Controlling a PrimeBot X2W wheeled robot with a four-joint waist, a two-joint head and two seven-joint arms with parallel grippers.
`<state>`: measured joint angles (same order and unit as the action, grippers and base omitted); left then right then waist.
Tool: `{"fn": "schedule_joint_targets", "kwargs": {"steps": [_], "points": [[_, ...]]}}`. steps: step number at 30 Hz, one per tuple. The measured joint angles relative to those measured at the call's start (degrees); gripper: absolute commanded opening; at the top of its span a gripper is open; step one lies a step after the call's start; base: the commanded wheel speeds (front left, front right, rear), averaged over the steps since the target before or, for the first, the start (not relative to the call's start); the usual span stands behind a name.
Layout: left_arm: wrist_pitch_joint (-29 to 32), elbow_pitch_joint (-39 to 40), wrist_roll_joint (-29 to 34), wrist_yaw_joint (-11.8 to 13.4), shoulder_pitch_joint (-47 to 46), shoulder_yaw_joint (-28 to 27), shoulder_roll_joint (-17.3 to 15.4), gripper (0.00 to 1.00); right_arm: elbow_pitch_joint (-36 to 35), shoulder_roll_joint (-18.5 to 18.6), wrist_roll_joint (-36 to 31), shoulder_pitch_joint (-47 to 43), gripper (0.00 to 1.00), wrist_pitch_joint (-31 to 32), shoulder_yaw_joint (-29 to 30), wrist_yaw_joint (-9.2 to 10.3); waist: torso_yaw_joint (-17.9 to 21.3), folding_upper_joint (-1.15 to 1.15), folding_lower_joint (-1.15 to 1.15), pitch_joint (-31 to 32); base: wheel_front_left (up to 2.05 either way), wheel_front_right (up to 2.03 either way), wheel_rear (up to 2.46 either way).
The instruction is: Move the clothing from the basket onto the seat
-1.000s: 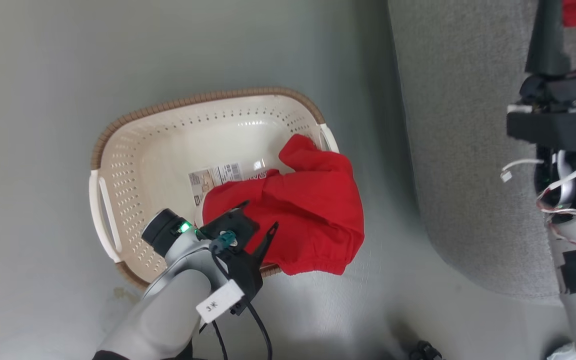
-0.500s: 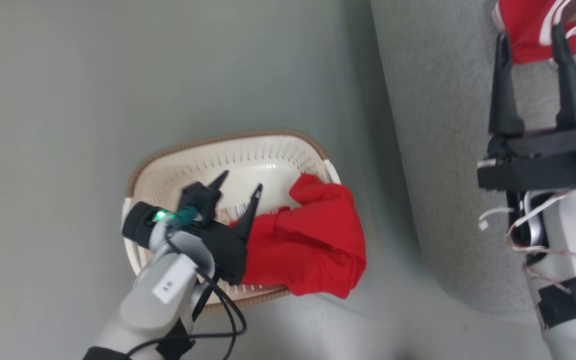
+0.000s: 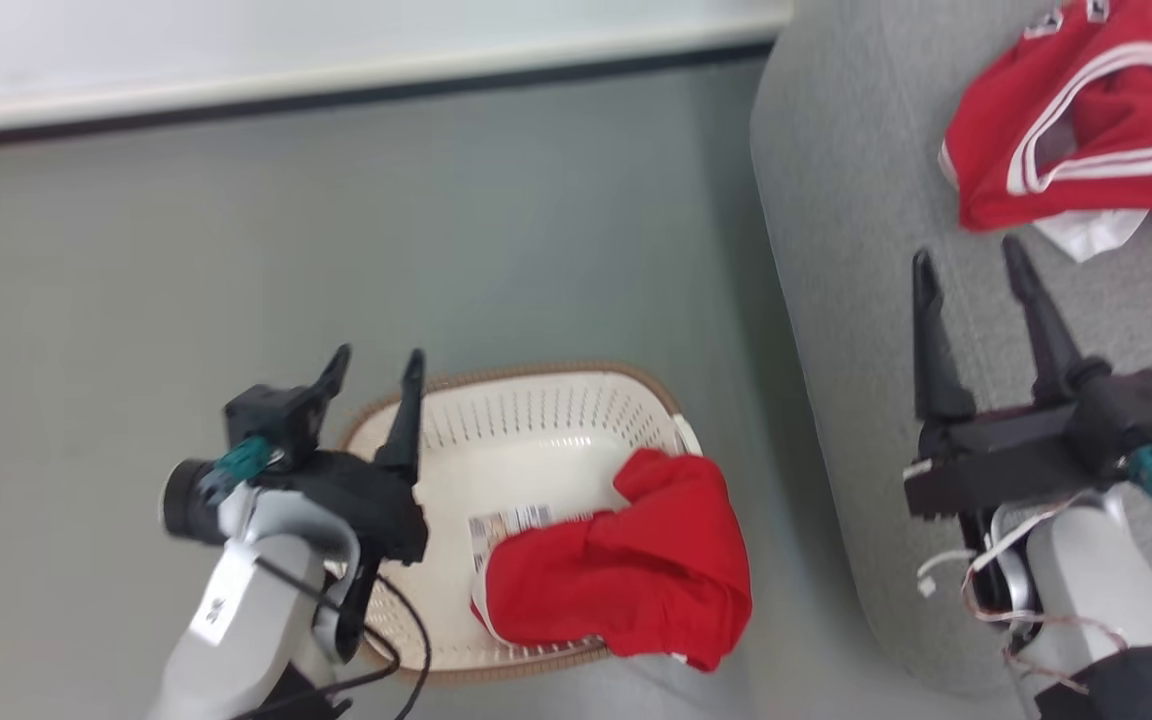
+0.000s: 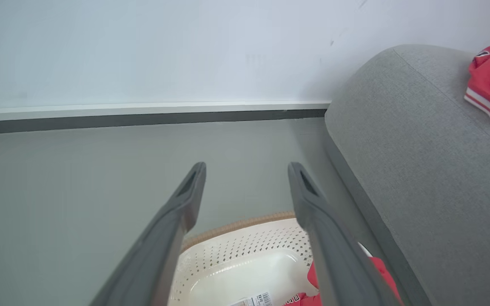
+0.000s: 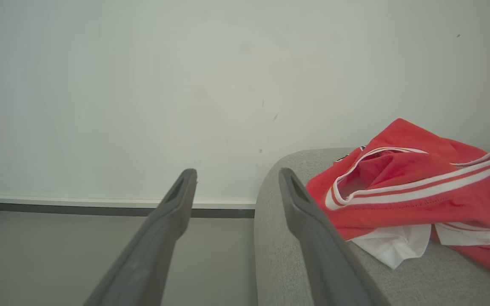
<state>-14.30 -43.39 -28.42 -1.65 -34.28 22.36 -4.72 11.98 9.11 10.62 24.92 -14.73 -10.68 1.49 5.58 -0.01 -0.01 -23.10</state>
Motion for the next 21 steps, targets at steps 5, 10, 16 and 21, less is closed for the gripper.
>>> {"fn": "schedule_joint_targets", "kwargs": {"steps": [5,10,16,21], "points": [[0.0,3.7,-0.2,1.8,4.1,-3.2,-1.2,1.00,1.0,-0.7,0.0,-2.9,1.00,0.0,-0.7,-0.49,-0.9,0.00,0.00,4.2,0.00,0.00,0.00],[0.0,7.5,0.0,3.3,8.9,-5.6,-2.6,1.00,1.9,-1.3,0.0,-6.3,1.00,0.0,-1.7,-1.08,-1.7,0.00,-0.01,8.5,0.00,0.00,0.00],[0.0,12.2,0.8,4.8,15.4,-7.8,-3.7,1.00,2.9,-1.5,0.0,-10.2,1.00,0.0,-2.6,-1.53,-2.3,0.00,-0.01,13.7,0.00,0.00,0.00],[0.0,16.9,1.4,5.8,20.9,-9.6,-4.5,1.00,2.4,-1.6,0.1,-13.7,1.00,0.0,-2.9,-1.93,-2.7,0.00,0.00,17.8,0.00,0.00,0.00]]}}
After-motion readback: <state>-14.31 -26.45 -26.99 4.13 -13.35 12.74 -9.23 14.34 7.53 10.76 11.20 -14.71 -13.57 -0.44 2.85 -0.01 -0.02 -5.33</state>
